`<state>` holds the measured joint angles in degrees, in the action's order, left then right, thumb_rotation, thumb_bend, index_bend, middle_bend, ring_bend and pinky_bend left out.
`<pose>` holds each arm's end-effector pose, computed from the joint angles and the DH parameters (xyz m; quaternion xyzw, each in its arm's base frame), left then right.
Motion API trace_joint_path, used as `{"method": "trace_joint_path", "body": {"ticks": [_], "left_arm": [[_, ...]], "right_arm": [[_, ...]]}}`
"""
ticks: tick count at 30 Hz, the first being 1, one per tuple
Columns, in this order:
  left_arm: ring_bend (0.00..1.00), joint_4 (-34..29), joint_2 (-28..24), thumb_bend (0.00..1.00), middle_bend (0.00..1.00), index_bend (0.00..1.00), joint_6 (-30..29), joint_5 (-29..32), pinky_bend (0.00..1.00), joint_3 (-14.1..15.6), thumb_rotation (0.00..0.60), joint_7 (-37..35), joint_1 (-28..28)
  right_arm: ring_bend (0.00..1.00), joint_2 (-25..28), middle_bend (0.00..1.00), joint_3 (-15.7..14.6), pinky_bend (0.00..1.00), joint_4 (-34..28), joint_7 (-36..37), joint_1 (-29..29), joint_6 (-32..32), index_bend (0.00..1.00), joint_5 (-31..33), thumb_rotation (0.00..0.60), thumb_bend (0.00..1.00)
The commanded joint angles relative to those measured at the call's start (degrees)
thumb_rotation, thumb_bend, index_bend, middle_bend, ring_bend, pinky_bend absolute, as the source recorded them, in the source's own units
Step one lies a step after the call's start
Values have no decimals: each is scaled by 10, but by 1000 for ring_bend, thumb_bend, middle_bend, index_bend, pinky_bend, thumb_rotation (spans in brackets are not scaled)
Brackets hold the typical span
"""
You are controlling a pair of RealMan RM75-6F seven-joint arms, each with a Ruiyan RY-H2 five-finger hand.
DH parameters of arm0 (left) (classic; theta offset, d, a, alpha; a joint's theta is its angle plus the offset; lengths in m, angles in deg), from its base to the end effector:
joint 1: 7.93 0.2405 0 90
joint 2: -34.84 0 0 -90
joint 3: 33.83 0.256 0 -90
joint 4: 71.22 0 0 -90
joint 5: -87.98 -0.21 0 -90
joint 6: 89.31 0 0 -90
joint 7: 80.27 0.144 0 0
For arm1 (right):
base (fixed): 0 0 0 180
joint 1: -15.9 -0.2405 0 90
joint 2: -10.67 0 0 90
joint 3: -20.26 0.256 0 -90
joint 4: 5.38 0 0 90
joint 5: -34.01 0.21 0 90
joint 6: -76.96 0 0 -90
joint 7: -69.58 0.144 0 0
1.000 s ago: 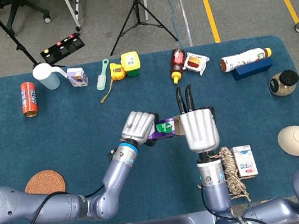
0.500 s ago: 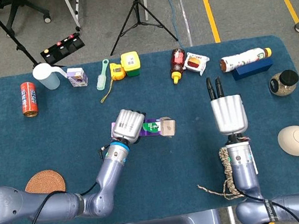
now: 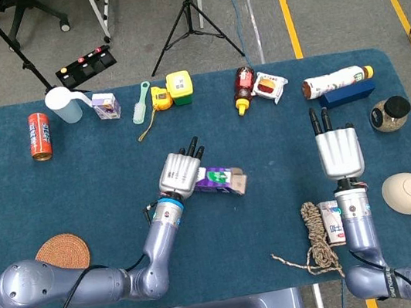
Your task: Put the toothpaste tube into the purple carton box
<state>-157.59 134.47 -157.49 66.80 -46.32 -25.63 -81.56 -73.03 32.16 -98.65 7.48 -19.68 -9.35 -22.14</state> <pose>-0.0009 0.3662 -0.0612 -0.7778 -0.2927 -0.2748 0.4836 -0.1840 -0.3319 0.0831 0.6355 -0.1663 0.2235 0.7201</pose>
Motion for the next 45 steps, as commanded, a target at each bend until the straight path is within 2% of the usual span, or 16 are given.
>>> {"method": "trace_joint_path", "body": {"ticks": [1,5,9,11,15,18,20,25,28,34,37,45], "left_arm": [[197,-3,0,271,0,1,0,-1,562,-3,600,0,3],[148,-10,-5,261,0,0,0,-14,538,-9,600,-9,10],[60,-29,-23,213,0,0,2,-35,435,-17,600,-34,25],[19,-47,-42,177,0,0,1,-50,377,-17,600,-49,37],[0,-105,-110,115,0,0,-2,-94,321,-1,600,-86,78],[0,-150,-172,108,0,0,-10,-131,312,27,600,-106,116],[0,-182,-216,108,0,0,-23,-172,308,46,600,-136,148],[0,-240,-316,108,0,0,-74,-307,300,99,600,-246,246],[0,-254,-360,107,0,0,-103,-376,293,135,600,-320,305],[0,-221,-407,108,0,0,-164,-510,285,207,600,-462,415],[0,-191,-408,108,0,0,-203,-560,284,232,600,-512,464],[0,-130,-376,108,0,0,-299,-635,279,259,600,-568,572]], "right_arm": [[713,1,167,1,564,1,2,1,1,0,0,600,0],[713,3,166,2,559,1,5,4,-1,0,-4,600,0],[666,7,164,3,529,-5,11,7,-5,0,-10,600,0],[571,11,154,3,486,-11,17,10,-7,0,-15,600,0],[280,27,86,0,357,-25,45,21,-8,0,-30,600,0],[214,43,66,-7,314,-31,92,32,-1,0,-55,600,0],[209,55,65,-16,305,-28,136,40,4,0,-82,600,0],[209,73,65,-43,296,20,272,65,0,3,-168,600,0],[206,76,65,-53,287,50,340,80,-1,6,-191,600,0],[185,83,65,-66,272,104,471,109,-3,17,-220,600,0],[166,88,64,-72,264,116,502,122,-12,17,-235,600,0],[135,106,63,-102,237,115,576,151,-52,50,-317,600,0]]}}
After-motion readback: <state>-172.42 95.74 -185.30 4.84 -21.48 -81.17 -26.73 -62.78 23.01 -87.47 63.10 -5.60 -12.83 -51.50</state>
